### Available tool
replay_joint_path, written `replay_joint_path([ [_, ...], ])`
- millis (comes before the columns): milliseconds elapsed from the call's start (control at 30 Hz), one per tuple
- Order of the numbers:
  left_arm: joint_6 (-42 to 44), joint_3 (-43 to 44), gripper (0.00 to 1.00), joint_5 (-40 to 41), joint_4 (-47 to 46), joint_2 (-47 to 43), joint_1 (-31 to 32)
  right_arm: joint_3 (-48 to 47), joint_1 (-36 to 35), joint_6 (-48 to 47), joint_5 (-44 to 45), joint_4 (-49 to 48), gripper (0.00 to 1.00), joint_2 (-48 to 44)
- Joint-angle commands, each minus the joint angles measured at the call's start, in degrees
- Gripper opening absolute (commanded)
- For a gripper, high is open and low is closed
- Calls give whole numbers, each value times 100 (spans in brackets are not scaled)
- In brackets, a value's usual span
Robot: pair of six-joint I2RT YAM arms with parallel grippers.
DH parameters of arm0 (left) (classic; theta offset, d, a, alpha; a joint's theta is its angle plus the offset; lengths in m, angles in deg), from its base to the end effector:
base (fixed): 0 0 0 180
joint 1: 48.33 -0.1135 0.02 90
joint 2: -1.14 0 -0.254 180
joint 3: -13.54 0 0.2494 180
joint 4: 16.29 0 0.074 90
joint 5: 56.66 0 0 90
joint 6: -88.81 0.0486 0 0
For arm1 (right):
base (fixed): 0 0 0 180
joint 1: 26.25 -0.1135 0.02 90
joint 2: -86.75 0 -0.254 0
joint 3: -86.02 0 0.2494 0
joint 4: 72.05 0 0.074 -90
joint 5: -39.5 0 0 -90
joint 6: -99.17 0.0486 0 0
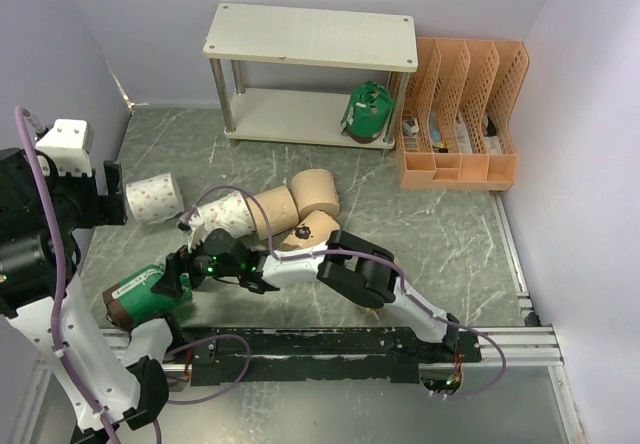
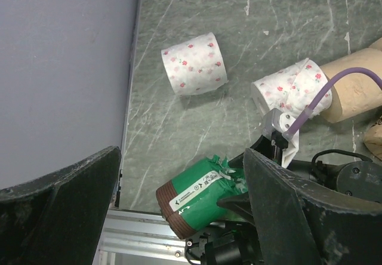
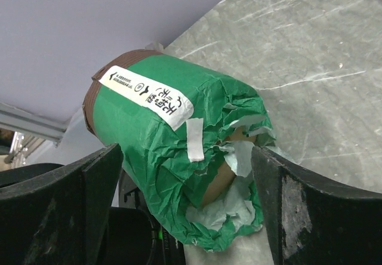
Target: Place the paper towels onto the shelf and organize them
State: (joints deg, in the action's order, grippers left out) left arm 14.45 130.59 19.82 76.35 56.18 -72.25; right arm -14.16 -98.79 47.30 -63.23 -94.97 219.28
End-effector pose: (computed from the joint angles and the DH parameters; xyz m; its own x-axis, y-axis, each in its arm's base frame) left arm 0.0922 0.0285 0.4801 -0.5052 0.0627 -0.8607 -0.0770 0.9901 0.1173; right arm 0.1465 0.5013 0.1473 -0.6535 -0.0703 -0.7537 -0.7529 0.1636 0.6375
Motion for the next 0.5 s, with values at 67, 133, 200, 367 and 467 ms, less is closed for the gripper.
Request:
replay_joint_path([
  [67, -61, -136, 95, 182, -166, -136, -48, -342, -102, 157, -195, -40, 64, 283],
  [133, -61, -188, 96, 205, -179, -149, -51, -372, -103, 159, -229, -55, 40, 318],
  [200, -46, -249, 96, 204, -205, -187, -44, -314, -103, 117, -194, -74, 20, 269],
  [367, -18, -486, 96, 213, -262, -246, -45, 226, -99, -387, 337, 150, 0, -450],
  [467, -31, -655, 96, 184, -318, -295, -43, 662, -103, -1202, 1020, 770, 0, -1292],
])
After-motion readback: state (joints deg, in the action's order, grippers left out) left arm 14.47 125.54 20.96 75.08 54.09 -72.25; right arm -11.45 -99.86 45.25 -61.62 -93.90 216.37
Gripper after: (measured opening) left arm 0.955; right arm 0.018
